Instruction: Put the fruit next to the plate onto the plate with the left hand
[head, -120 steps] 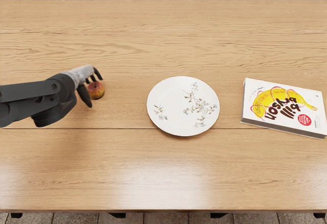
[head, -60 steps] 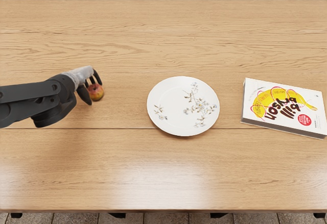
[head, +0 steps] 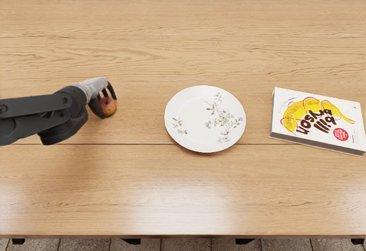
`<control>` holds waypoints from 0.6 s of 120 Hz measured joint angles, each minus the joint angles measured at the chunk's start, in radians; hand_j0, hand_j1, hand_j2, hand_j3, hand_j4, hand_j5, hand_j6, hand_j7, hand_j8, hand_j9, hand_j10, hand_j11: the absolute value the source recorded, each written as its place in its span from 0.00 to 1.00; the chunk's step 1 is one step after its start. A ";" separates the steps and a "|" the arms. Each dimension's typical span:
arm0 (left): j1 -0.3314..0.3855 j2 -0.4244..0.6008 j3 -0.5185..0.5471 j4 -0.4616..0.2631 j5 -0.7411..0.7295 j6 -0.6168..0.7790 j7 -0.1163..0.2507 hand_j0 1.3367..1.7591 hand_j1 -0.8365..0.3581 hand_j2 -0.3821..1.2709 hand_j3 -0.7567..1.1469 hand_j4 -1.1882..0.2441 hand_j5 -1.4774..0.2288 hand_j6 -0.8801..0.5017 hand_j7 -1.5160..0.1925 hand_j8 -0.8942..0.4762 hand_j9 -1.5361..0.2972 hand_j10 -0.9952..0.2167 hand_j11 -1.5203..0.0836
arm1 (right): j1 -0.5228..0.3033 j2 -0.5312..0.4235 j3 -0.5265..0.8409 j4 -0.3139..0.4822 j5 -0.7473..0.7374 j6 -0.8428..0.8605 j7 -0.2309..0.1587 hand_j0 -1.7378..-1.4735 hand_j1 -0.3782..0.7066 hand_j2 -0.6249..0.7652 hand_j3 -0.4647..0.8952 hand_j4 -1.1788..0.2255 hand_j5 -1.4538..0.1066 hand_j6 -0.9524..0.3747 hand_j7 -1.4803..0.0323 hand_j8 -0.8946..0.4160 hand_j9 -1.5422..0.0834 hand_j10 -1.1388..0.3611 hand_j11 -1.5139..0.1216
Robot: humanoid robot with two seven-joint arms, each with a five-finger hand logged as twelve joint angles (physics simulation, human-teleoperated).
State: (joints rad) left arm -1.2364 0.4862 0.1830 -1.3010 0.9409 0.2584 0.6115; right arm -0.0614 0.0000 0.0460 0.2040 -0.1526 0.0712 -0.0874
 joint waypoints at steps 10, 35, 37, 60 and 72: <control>0.000 0.000 0.001 0.002 0.000 -0.001 0.000 0.75 0.48 0.28 0.40 0.44 0.47 0.28 0.47 0.26 0.45 0.38 0.51 | 0.000 0.000 0.000 0.000 0.000 0.000 0.000 0.30 0.05 0.45 0.34 0.83 0.92 0.70 0.96 0.67 0.93 0.75 0.91; 0.000 0.000 0.000 0.004 -0.005 -0.003 0.000 0.74 0.47 0.29 0.40 0.43 0.43 0.31 0.44 0.26 0.42 0.36 0.47 | 0.000 0.000 0.000 0.000 0.000 0.000 0.000 0.30 0.05 0.45 0.34 0.83 0.92 0.70 0.96 0.67 0.93 0.75 0.91; 0.000 0.000 0.000 0.004 -0.006 -0.003 0.000 0.74 0.47 0.29 0.40 0.44 0.43 0.31 0.44 0.26 0.42 0.36 0.47 | 0.000 0.000 0.000 0.000 0.000 0.000 0.000 0.30 0.05 0.45 0.34 0.83 0.92 0.70 0.96 0.67 0.93 0.75 0.91; 0.000 0.000 0.000 0.005 -0.013 -0.001 0.000 0.74 0.46 0.31 0.40 0.43 0.41 0.31 0.42 0.27 0.40 0.33 0.45 | 0.000 0.000 0.000 0.000 0.000 0.000 0.000 0.30 0.05 0.45 0.34 0.83 0.92 0.70 0.96 0.67 0.93 0.75 0.91; 0.000 0.000 0.000 0.005 -0.016 -0.001 0.000 0.74 0.46 0.33 0.40 0.43 0.40 0.31 0.41 0.27 0.39 0.32 0.43 | 0.000 0.000 0.000 0.000 0.000 0.000 0.000 0.30 0.05 0.45 0.34 0.83 0.92 0.70 0.96 0.67 0.93 0.75 0.91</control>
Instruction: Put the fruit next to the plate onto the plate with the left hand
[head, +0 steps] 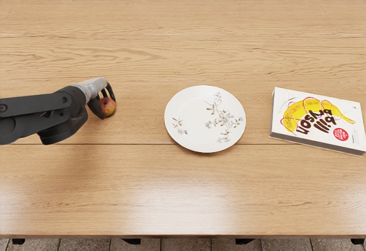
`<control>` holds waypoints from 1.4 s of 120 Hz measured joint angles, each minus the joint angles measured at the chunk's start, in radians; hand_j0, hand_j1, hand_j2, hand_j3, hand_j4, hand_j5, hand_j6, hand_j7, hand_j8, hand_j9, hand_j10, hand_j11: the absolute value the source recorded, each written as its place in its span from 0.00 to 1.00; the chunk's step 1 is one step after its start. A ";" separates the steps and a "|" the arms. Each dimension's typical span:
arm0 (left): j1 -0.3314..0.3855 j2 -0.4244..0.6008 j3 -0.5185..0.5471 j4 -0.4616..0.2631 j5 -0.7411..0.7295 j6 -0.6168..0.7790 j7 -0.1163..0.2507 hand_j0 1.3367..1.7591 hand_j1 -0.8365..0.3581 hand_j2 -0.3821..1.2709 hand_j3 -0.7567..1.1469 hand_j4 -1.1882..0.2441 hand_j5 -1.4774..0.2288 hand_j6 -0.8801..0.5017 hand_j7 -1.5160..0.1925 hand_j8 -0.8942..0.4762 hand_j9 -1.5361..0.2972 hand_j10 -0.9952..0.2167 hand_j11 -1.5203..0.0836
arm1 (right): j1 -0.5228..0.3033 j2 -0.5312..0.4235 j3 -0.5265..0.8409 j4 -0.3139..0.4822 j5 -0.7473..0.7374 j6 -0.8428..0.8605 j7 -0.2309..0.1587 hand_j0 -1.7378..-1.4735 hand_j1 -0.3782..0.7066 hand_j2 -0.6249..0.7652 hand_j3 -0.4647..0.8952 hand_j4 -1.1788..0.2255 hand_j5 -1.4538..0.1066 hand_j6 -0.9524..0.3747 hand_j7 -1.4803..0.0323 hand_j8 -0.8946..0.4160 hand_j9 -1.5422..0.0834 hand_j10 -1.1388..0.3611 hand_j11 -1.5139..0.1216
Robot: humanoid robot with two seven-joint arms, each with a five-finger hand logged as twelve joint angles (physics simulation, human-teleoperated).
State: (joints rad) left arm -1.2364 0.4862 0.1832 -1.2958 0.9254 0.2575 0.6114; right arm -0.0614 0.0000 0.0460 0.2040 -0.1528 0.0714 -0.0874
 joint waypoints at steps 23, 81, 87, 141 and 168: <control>0.021 -0.020 -0.004 0.014 0.024 0.009 0.000 0.77 0.46 0.26 0.49 0.42 0.43 0.29 0.39 0.28 0.35 0.29 0.39 | 0.000 0.000 0.000 0.000 0.000 0.000 0.000 0.30 0.05 0.45 0.34 0.83 0.92 0.70 0.96 0.67 0.93 0.75 0.91; 0.007 0.014 -0.368 0.018 -0.307 -0.341 -0.001 0.75 0.50 0.32 0.41 0.41 0.34 0.31 0.35 0.24 0.33 0.27 0.37 | 0.000 0.000 0.000 0.000 0.000 0.000 0.000 0.30 0.05 0.45 0.34 0.83 0.92 0.70 0.96 0.67 0.93 0.75 0.91; 0.008 0.011 -0.407 0.018 -0.321 -0.364 0.000 0.75 0.50 0.32 0.40 0.41 0.34 0.31 0.35 0.24 0.34 0.27 0.37 | 0.000 0.000 0.000 0.000 0.000 0.000 0.000 0.30 0.05 0.45 0.34 0.83 0.92 0.70 0.96 0.67 0.93 0.75 0.91; 0.011 -0.185 -0.530 0.059 -0.363 -0.522 0.000 0.75 0.48 0.36 0.40 0.42 0.33 0.31 0.35 0.24 0.34 0.26 0.38 | 0.000 0.000 0.000 0.000 0.000 0.000 0.000 0.30 0.05 0.45 0.34 0.83 0.92 0.70 0.96 0.67 0.93 0.75 0.91; 0.007 -0.213 -0.525 0.171 -0.350 -0.526 0.000 0.75 0.53 0.38 0.40 0.46 0.42 0.34 0.44 0.28 0.43 0.35 0.48 | 0.000 0.000 0.000 0.001 0.000 0.001 0.000 0.30 0.05 0.45 0.34 0.83 0.92 0.70 0.96 0.67 0.93 0.75 0.91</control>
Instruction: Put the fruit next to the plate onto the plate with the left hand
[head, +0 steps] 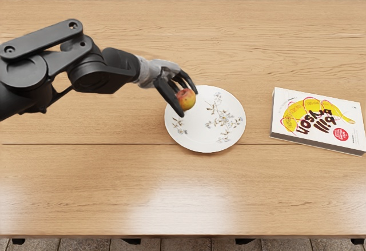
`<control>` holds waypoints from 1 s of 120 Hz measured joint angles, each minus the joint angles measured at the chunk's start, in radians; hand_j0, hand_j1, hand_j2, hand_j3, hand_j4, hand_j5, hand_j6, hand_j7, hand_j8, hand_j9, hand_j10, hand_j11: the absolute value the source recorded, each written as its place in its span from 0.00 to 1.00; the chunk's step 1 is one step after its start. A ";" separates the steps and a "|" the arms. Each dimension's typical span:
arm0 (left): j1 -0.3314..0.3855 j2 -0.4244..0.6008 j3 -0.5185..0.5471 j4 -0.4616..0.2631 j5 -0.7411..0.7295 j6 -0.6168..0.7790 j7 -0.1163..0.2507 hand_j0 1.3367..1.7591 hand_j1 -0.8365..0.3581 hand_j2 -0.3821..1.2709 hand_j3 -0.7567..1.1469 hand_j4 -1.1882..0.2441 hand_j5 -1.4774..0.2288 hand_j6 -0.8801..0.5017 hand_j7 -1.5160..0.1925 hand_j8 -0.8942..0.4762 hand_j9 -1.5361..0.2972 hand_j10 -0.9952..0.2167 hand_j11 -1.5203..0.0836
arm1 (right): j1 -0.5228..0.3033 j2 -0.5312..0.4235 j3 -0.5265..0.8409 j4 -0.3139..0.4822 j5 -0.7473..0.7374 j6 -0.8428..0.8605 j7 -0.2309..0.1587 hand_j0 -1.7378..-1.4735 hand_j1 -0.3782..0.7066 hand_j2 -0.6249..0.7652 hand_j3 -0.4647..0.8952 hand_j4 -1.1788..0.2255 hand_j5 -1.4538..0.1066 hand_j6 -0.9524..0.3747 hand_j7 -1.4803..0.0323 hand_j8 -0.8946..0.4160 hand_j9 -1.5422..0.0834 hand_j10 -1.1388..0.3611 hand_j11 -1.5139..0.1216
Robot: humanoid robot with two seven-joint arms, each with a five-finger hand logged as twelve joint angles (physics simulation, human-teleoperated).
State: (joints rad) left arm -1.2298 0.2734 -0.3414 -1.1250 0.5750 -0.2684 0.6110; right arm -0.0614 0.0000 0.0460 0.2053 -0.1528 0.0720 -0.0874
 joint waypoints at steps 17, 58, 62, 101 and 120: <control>-0.003 -0.041 0.027 0.013 0.003 -0.001 0.000 0.76 0.68 0.31 0.40 0.59 0.58 0.43 0.61 0.43 0.58 0.53 0.65 | 0.000 0.000 0.000 0.000 0.000 0.000 0.000 0.30 0.05 0.45 0.34 0.83 0.92 0.70 0.96 0.67 0.93 0.75 0.91; 0.046 0.254 -0.141 0.017 -0.251 -0.303 0.000 0.76 0.87 0.25 0.40 0.74 0.77 0.55 0.79 0.57 0.75 0.72 0.84 | 0.000 0.000 0.000 0.000 0.000 0.000 0.000 0.30 0.05 0.45 0.34 0.83 0.92 0.70 0.96 0.67 0.93 0.75 0.91; 0.090 0.317 -0.147 0.017 -0.300 -0.314 0.000 0.76 0.89 0.25 0.40 0.76 0.78 0.57 0.80 0.58 0.76 0.73 0.86 | 0.000 0.000 0.000 0.000 0.000 0.000 0.000 0.30 0.05 0.45 0.34 0.83 0.92 0.70 0.96 0.67 0.93 0.75 0.91; 0.249 0.652 -0.162 0.018 -0.574 -0.342 0.000 0.76 0.97 0.24 0.40 0.81 0.85 0.62 0.87 0.64 0.82 0.80 0.93 | 0.000 0.000 0.000 0.000 0.000 0.000 0.000 0.30 0.05 0.45 0.34 0.83 0.92 0.70 0.96 0.67 0.93 0.75 0.91; 0.248 0.690 -0.163 0.035 -0.600 -0.343 0.000 0.76 0.98 0.23 0.40 0.82 0.86 0.63 0.88 0.65 0.83 0.81 0.94 | 0.000 0.000 0.000 0.000 0.000 0.000 0.000 0.30 0.05 0.45 0.34 0.83 0.92 0.70 0.96 0.67 0.93 0.75 0.91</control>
State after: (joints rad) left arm -0.9815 0.9633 -0.5040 -1.0899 -0.0254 -0.6115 0.6109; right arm -0.0613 0.0000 0.0461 0.2056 -0.1533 0.0721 -0.0874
